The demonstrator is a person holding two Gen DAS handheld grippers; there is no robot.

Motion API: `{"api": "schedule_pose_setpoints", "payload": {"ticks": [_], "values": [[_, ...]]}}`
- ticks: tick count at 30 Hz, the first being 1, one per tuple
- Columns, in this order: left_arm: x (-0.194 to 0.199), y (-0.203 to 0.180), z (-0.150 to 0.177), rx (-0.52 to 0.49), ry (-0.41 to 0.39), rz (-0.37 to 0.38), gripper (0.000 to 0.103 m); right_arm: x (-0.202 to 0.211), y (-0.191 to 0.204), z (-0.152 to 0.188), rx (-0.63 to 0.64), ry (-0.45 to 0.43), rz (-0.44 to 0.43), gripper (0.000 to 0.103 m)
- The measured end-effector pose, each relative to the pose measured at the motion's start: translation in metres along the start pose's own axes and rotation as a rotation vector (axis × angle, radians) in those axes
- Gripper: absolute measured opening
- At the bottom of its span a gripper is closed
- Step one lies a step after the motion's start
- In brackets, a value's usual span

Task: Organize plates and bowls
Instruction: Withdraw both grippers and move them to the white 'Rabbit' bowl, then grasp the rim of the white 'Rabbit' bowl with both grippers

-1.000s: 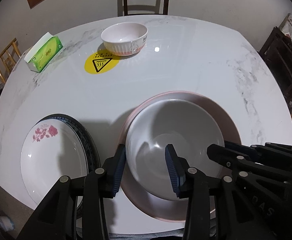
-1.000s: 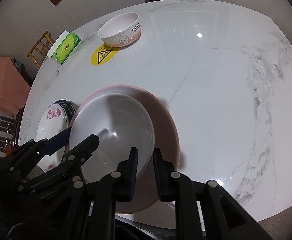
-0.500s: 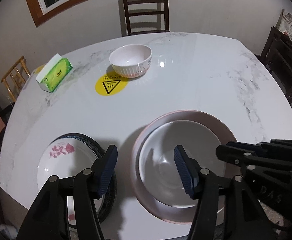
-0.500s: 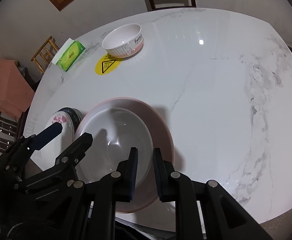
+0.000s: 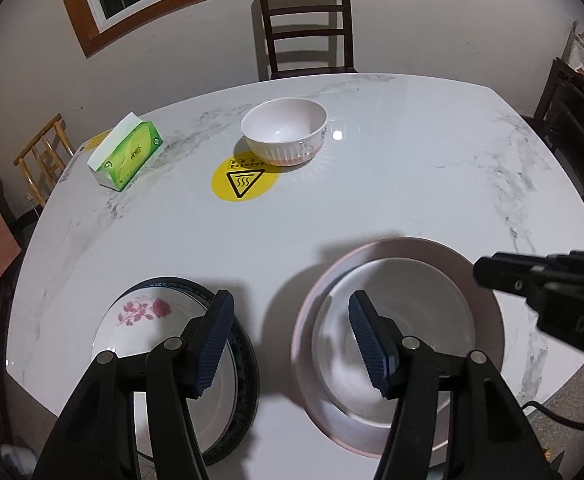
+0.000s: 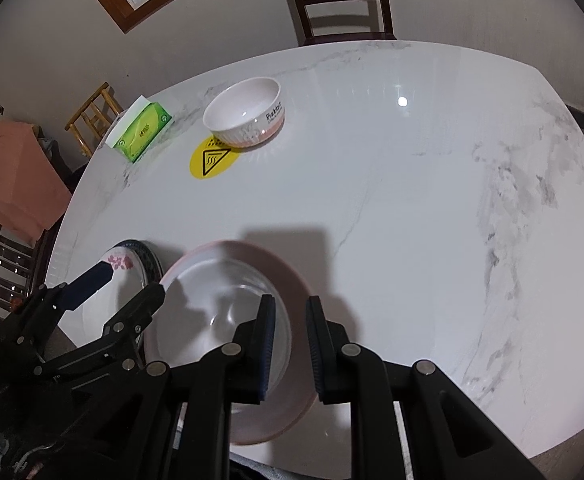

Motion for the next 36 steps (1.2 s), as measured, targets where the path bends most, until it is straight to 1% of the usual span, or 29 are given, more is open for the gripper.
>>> {"api": "schedule_pose_setpoints", "payload": {"ticks": [8, 14, 18, 21, 23, 27, 31, 36], "values": [[-0.012, 0.008, -0.006, 0.011, 0.028, -0.009, 0.057, -0.005, -0.002, -0.026, 0.016, -0.015, 0.006, 0.018], [-0.025, 0.019, -0.014, 0.030, 0.048, -0.015, 0.057, -0.017, -0.002, -0.051, 0.038, -0.009, -0.005, 0.018], [-0.036, 0.028, -0.021, 0.055, 0.064, 0.003, 0.057, -0.029, -0.003, -0.067, 0.049, 0.002, -0.014, 0.018], [-0.045, 0.040, -0.030, 0.090, 0.070, 0.016, 0.057, -0.039, 0.000, -0.081, 0.058, 0.012, -0.027, 0.018], [-0.052, 0.048, -0.036, 0.118, 0.074, 0.039, 0.057, -0.046, 0.002, -0.090, 0.061, 0.021, -0.036, 0.018], [-0.068, 0.070, -0.051, 0.204, 0.086, 0.073, 0.057, -0.060, 0.007, -0.111, 0.073, 0.030, -0.047, 0.018], [-0.084, 0.092, -0.068, 0.284, 0.090, 0.085, 0.057, -0.075, 0.015, -0.134, 0.083, 0.034, -0.051, 0.018], [-0.104, 0.109, -0.090, 0.354, 0.093, 0.107, 0.055, -0.091, 0.028, -0.162, 0.090, 0.033, -0.063, 0.017]]}}
Point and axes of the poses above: each gripper's, at about its wrist camera, not at the fingertips, and x roughly against the way its jaws point, y to its left, z to its underside, the point moved 8 cm from there along -x, roughly the way its jaws point, and after that the axes turned 9 degrees about -x, right-handed, at the moved point
